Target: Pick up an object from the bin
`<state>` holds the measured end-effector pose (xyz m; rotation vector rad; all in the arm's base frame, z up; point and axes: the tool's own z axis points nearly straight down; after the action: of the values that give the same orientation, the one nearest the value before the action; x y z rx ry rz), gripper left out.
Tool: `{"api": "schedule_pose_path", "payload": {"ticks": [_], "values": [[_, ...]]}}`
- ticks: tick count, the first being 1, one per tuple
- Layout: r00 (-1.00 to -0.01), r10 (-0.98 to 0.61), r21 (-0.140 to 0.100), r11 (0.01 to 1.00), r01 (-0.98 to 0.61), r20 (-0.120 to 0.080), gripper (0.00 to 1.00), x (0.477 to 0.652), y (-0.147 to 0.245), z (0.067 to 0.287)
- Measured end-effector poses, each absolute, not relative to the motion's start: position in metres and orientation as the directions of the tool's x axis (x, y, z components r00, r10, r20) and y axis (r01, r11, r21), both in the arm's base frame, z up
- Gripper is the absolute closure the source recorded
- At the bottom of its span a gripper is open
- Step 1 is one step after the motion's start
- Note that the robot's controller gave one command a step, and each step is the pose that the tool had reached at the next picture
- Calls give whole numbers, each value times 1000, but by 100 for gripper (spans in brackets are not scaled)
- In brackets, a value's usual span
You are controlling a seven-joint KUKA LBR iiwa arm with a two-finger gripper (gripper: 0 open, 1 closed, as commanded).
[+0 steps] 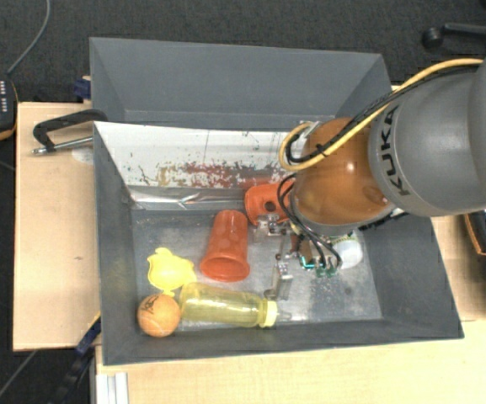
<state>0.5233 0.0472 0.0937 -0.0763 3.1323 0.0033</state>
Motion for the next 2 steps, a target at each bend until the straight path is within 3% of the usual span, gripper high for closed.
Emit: {"api": "schedule_pose_path", "payload": {"ticks": [1, 2], "values": [[-986, -167, 0, 986, -167, -15, 0, 519, 39, 115], [-1000, 21, 3, 1000, 21, -12, 0, 521, 60, 87]]}}
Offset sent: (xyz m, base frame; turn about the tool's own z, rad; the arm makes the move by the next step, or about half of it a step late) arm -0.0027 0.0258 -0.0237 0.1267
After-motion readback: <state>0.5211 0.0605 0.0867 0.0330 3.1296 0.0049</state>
